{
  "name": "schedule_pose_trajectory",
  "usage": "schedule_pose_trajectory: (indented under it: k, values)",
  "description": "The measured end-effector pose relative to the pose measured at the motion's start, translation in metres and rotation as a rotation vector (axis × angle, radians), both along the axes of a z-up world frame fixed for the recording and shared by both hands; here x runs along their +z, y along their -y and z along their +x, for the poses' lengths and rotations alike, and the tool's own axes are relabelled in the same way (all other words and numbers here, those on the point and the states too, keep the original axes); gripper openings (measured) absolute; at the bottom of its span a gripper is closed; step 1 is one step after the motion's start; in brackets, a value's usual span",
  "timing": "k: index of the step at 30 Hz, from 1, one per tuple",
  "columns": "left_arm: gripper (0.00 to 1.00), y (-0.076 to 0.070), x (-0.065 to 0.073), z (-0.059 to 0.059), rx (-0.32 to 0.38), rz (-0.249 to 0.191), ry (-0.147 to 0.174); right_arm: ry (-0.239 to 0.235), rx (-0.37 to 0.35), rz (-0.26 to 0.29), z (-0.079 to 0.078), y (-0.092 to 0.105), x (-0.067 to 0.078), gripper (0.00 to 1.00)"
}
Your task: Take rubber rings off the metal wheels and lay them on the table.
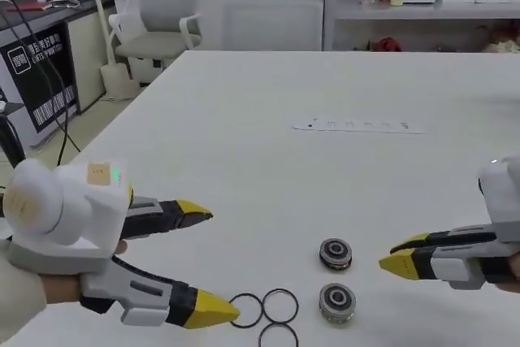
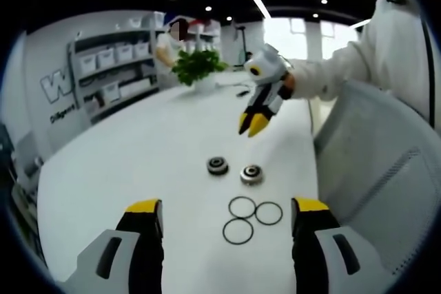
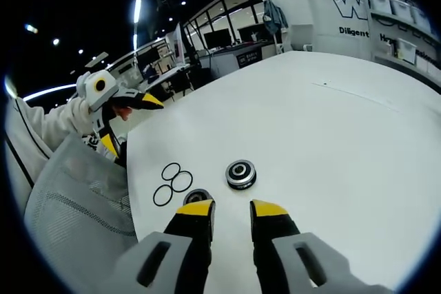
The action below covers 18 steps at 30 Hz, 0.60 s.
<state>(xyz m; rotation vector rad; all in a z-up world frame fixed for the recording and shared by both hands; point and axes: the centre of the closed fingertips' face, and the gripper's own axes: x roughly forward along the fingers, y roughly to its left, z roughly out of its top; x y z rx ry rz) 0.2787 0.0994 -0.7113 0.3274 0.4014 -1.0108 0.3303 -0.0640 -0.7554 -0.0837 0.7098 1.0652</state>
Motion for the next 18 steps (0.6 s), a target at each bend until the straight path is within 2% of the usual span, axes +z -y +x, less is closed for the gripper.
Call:
schedule_pose_trajectory:
  k: [5,8,11,14,18]
  values:
    - [0.77,0.007,0.009,0.009,-0.014,-0.005,0.015,-0.001,-0.016,-0.007,-0.001,0.01,-0.006,0.19]
    - [0.76,0.015,0.014,0.018,-0.03,-0.016,0.022,-0.004,-0.028,-0.005,-0.002,0.015,-0.009,0.19]
    - [0.76,0.023,0.015,0.028,-0.043,-0.016,0.029,-0.006,-0.036,-0.012,-0.003,0.02,-0.013,0.21]
    - [0.75,0.035,0.017,0.037,-0.06,-0.043,0.024,-0.004,-0.042,-0.027,-0.004,0.026,-0.017,0.22]
    - [0.72,0.045,0.015,0.044,-0.082,-0.038,0.026,-0.002,-0.047,-0.03,-0.004,0.032,-0.02,0.23]
